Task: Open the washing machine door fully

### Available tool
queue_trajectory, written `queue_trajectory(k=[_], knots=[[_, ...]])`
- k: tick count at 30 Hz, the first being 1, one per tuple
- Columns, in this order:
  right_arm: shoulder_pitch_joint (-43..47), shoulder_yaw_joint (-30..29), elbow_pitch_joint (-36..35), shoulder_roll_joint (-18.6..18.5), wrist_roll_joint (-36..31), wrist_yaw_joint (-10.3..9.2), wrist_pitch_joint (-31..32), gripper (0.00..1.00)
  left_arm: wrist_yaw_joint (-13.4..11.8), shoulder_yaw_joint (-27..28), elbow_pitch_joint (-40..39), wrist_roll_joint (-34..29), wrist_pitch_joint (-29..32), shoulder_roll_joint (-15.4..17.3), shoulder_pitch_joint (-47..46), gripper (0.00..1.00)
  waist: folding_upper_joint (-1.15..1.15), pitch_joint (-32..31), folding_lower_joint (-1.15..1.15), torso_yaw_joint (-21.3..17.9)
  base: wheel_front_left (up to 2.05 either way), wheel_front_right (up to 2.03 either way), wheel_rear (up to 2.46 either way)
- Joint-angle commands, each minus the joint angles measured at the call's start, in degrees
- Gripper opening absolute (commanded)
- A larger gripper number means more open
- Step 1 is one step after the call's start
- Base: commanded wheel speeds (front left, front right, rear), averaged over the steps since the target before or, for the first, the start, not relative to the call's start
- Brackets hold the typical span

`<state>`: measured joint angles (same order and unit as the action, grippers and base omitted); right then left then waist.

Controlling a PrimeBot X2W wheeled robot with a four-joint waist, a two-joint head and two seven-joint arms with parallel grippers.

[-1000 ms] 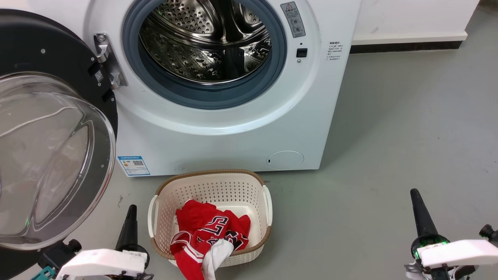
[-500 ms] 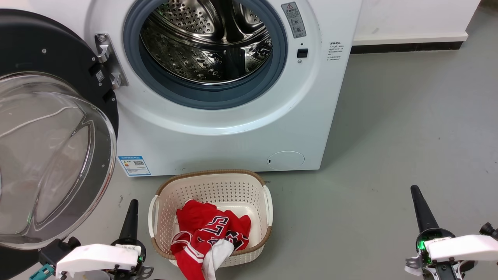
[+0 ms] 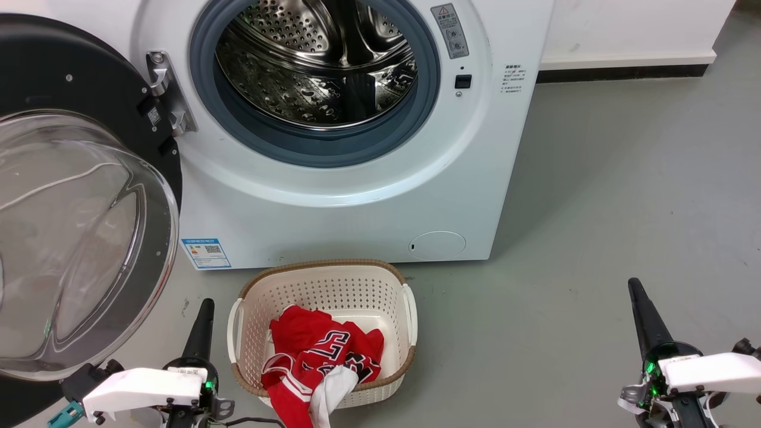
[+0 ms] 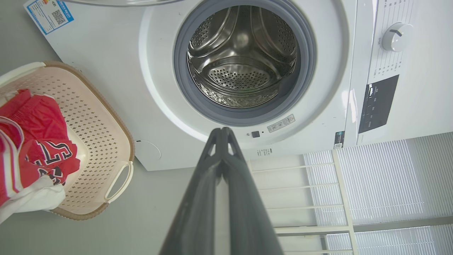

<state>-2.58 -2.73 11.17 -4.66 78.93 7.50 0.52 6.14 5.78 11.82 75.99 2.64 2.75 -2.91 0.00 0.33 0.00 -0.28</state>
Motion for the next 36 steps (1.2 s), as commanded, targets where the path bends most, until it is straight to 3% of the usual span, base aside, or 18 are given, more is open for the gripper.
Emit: queue_trajectory(k=[1, 36], knots=[[-1.3, -0.2, 0.1, -0.2, 1.5, -0.01, 0.4, 0.00, 0.4, 0.1, 0.0, 1.5, 0.4, 0.2, -1.3, 0.00, 0.00, 0.0, 0.00, 0.0, 0.00, 0.00, 0.00], [-3.9, -1.8, 2.9, 0.3, 15.3, -0.02, 4.5, 0.00, 1.5, 0.9, 2.4, 16.5, 4.1, 0.2, -3.6, 0.00, 0.00, -0.1, 0.00, 0.3, 0.00, 0.00, 0.00]])
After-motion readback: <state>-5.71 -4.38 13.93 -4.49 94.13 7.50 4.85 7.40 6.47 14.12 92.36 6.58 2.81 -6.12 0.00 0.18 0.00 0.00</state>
